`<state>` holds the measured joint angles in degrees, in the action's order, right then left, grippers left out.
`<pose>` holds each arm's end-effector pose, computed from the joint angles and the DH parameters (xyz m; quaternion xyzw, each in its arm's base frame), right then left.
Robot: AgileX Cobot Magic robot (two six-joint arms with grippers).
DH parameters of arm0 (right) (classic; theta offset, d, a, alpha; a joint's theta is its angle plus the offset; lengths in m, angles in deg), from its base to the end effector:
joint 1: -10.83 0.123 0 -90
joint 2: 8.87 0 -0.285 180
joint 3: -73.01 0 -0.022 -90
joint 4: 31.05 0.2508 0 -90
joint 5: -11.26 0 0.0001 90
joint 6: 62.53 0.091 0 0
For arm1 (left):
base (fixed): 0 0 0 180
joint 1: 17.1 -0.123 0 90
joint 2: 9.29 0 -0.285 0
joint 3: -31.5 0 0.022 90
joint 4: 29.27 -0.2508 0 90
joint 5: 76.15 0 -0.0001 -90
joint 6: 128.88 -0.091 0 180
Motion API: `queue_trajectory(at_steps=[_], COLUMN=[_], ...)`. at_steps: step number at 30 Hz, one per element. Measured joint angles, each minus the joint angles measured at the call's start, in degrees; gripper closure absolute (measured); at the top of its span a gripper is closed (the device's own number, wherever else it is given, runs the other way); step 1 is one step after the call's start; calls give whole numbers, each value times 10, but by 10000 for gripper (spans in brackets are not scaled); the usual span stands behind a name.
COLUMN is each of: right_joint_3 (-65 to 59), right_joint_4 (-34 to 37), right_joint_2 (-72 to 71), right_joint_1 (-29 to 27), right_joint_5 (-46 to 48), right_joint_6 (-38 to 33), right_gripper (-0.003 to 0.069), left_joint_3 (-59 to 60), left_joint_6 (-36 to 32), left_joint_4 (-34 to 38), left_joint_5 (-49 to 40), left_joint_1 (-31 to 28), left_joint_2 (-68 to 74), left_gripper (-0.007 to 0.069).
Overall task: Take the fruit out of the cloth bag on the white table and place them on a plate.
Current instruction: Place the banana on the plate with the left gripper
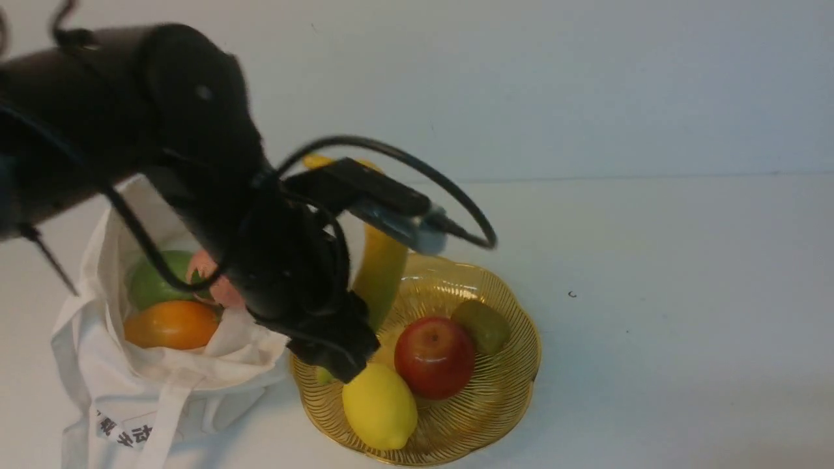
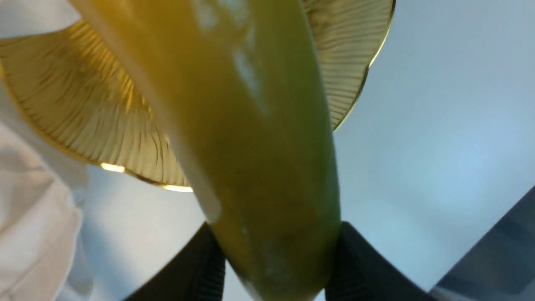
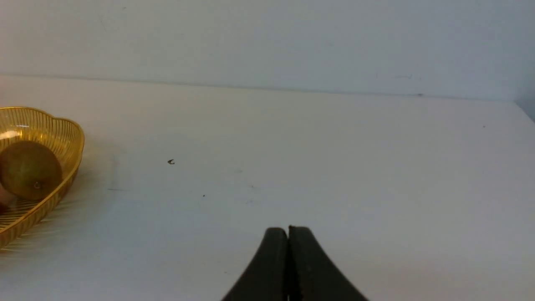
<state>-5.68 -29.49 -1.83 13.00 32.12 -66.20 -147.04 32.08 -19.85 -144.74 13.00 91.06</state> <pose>0.0527 0.0029 0.1725 -0.0335 0.8010 0.0037 0.5977 0.2669 -0.1707 0.2849 0.3916 0.9130 -0.0864 0.0754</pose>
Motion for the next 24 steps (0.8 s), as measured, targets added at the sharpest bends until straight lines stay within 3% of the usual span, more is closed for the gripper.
queue_trajectory(at_steps=[4,12,20,24], right_joint_3=[0,0,0,0], right_joint_4=[0,0,0,0], right_joint_2=[0,0,0,0], right_joint_1=[0,0,0,0], right_joint_5=[0,0,0,0], right_joint_6=[0,0,0,0], right_gripper=[674,674,674,674], left_joint_3=[-29,-63,-64,-64], left_joint_6=[35,190,213,214], left_joint_4=[-104,-273,-291,-292], left_joint_5=[20,64,92,96], left_joint_1=[39,47,50,57], left_joint_2=[76,151,186,188], left_gripper=[342,343,343,270])
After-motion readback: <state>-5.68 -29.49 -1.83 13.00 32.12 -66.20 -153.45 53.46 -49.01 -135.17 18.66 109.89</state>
